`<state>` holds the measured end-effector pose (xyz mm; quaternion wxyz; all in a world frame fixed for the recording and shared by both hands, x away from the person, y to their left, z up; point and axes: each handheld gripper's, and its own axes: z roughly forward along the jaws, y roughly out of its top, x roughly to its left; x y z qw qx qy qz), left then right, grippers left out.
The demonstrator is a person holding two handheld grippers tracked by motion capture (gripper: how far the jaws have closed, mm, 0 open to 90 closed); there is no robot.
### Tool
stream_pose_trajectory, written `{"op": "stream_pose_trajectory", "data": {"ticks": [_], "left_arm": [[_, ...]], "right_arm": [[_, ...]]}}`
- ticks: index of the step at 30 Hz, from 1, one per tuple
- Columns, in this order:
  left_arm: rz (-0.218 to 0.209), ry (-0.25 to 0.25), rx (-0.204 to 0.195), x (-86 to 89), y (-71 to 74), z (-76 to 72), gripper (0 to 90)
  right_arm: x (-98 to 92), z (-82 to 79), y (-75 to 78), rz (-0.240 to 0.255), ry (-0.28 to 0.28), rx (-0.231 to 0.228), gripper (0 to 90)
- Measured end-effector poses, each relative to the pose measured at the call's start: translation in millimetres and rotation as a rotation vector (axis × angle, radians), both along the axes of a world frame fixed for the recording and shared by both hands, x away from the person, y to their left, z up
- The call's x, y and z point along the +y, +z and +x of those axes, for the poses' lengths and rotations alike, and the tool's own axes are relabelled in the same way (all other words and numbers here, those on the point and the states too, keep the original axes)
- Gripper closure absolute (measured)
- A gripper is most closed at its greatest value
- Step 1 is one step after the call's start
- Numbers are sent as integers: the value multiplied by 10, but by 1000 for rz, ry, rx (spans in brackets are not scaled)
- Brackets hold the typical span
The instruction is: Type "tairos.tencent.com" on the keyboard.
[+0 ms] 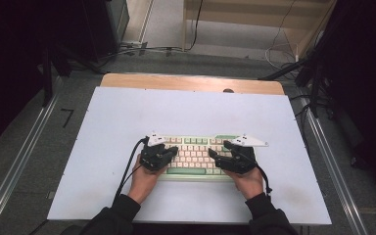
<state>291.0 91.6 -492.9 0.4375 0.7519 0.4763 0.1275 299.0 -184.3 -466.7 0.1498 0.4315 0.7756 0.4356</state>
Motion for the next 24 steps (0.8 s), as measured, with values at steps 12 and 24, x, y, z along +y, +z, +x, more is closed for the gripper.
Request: {"op": "stream_pose_trajectory", "data": {"ticks": [12,24], "left_arm": [[-12,-1,7,9,18,-3,900],[-77,0,-24,114,151,-64,568]], "right_arm": [[21,-6,-9,-3,4,1,295],[20,-5,-2,7,4,-7,287]]}}
